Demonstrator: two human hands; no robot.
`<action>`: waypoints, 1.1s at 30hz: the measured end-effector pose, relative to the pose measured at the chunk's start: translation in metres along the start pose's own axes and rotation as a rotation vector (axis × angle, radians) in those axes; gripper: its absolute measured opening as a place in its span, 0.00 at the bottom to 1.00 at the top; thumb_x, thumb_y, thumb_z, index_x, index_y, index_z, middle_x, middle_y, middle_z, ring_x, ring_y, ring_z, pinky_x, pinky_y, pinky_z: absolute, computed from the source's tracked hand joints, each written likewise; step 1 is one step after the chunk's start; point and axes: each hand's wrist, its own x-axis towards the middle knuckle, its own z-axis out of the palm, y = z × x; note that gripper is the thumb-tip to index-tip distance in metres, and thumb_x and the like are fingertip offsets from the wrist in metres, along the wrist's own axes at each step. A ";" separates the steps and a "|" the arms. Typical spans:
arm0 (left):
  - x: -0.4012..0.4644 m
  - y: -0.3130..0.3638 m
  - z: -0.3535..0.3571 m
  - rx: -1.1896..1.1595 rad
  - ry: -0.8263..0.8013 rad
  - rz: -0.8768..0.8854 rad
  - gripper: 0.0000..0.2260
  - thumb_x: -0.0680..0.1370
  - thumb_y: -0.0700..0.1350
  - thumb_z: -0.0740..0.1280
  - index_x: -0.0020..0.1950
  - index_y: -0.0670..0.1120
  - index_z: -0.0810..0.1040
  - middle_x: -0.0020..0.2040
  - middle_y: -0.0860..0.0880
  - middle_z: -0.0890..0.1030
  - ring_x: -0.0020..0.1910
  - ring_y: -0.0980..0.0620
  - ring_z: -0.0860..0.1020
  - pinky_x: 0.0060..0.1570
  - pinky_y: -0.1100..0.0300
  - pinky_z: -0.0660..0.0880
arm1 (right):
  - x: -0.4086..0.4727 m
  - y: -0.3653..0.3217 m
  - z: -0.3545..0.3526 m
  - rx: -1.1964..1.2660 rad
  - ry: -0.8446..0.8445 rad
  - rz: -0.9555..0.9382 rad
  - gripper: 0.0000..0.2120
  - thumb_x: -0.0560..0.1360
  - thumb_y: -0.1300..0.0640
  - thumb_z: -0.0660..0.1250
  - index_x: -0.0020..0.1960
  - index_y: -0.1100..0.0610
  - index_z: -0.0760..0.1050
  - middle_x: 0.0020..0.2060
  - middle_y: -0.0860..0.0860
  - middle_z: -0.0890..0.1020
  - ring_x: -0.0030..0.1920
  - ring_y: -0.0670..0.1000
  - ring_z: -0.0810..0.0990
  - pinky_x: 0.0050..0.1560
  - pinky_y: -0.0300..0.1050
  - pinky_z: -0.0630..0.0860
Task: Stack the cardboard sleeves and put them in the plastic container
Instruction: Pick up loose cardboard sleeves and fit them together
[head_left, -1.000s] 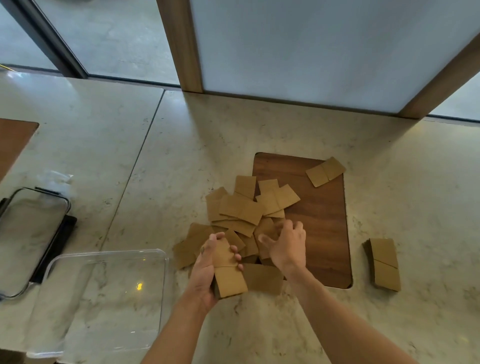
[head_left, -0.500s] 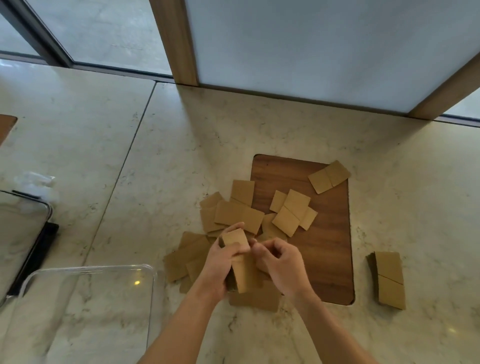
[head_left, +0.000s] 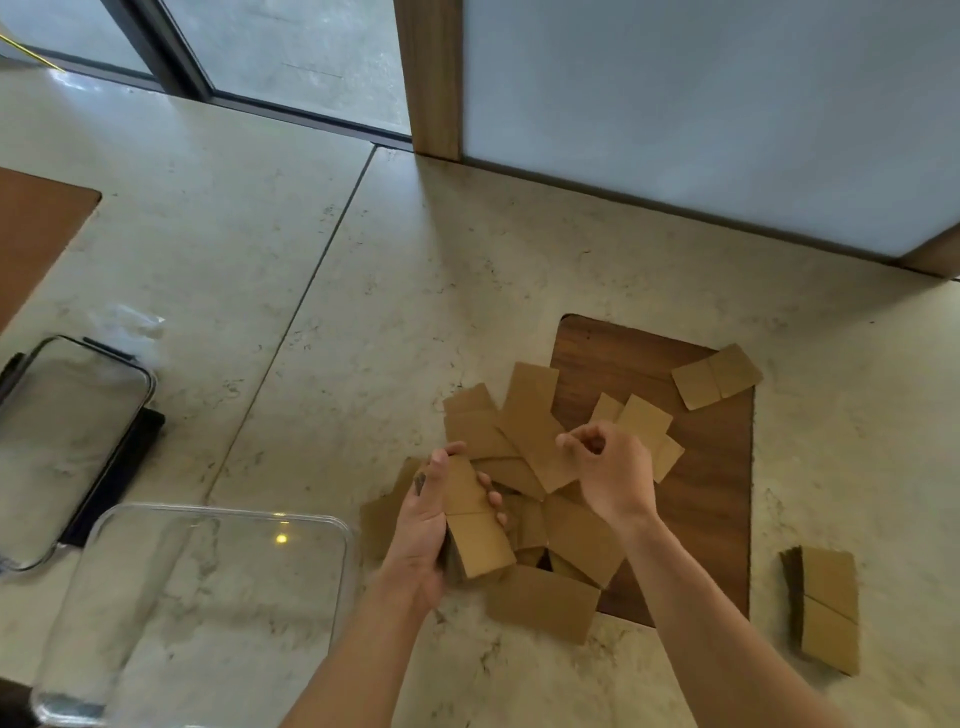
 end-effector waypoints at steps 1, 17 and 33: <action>0.002 0.000 0.004 0.029 0.011 0.009 0.30 0.65 0.60 0.84 0.61 0.49 0.83 0.46 0.39 0.81 0.41 0.41 0.81 0.43 0.45 0.81 | -0.004 0.002 -0.005 0.126 -0.006 0.045 0.07 0.78 0.47 0.73 0.48 0.50 0.83 0.42 0.46 0.85 0.42 0.51 0.84 0.38 0.39 0.76; 0.023 -0.026 0.039 0.191 -0.042 -0.056 0.25 0.70 0.37 0.79 0.65 0.52 0.82 0.45 0.39 0.82 0.39 0.42 0.81 0.40 0.43 0.82 | 0.008 0.044 -0.023 -0.078 0.317 0.281 0.36 0.74 0.36 0.73 0.71 0.56 0.68 0.64 0.56 0.72 0.64 0.58 0.75 0.60 0.52 0.77; 0.051 -0.045 0.080 0.309 -0.126 -0.240 0.42 0.66 0.61 0.82 0.75 0.47 0.73 0.60 0.35 0.82 0.51 0.37 0.83 0.49 0.41 0.80 | -0.009 0.049 -0.079 0.620 -0.019 0.051 0.05 0.80 0.52 0.71 0.54 0.48 0.84 0.48 0.44 0.87 0.46 0.42 0.84 0.43 0.35 0.80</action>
